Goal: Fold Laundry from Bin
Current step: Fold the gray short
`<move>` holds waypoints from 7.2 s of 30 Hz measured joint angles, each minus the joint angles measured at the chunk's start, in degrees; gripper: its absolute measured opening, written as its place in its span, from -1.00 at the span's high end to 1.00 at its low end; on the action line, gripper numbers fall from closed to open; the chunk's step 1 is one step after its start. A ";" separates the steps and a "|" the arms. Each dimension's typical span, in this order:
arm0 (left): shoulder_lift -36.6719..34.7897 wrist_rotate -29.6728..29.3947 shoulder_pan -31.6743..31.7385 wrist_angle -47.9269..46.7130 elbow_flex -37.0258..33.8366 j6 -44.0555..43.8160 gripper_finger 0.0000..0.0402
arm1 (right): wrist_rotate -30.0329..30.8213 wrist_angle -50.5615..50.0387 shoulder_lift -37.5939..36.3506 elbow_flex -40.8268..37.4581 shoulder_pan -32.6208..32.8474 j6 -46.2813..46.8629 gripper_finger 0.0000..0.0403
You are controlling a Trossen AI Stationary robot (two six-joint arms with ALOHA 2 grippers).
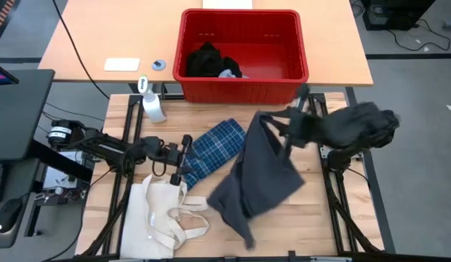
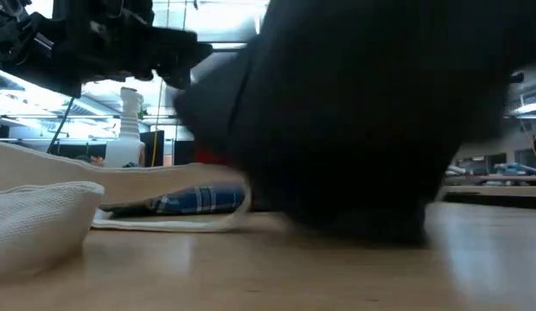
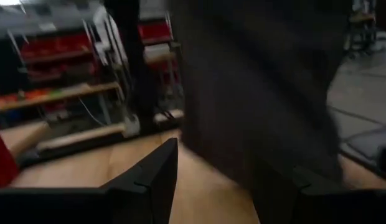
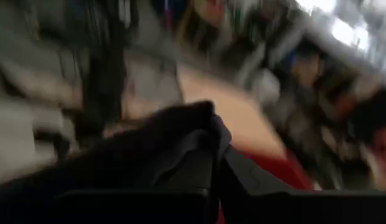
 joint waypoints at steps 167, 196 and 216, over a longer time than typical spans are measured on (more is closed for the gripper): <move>0.59 -33.30 -23.06 -7.47 -0.04 -11.21 -0.15 | -2.36 -25.31 25.32 -0.39 -15.27 33.70 0.14; 0.33 -26.98 -0.52 -19.14 -0.02 -20.50 -0.15 | -19.85 -16.58 24.46 -0.91 -4.02 34.77 0.04; 0.38 -36.76 -16.04 -14.49 -0.04 -18.49 -0.15 | -9.87 -17.78 24.37 -39.58 3.08 61.52 0.04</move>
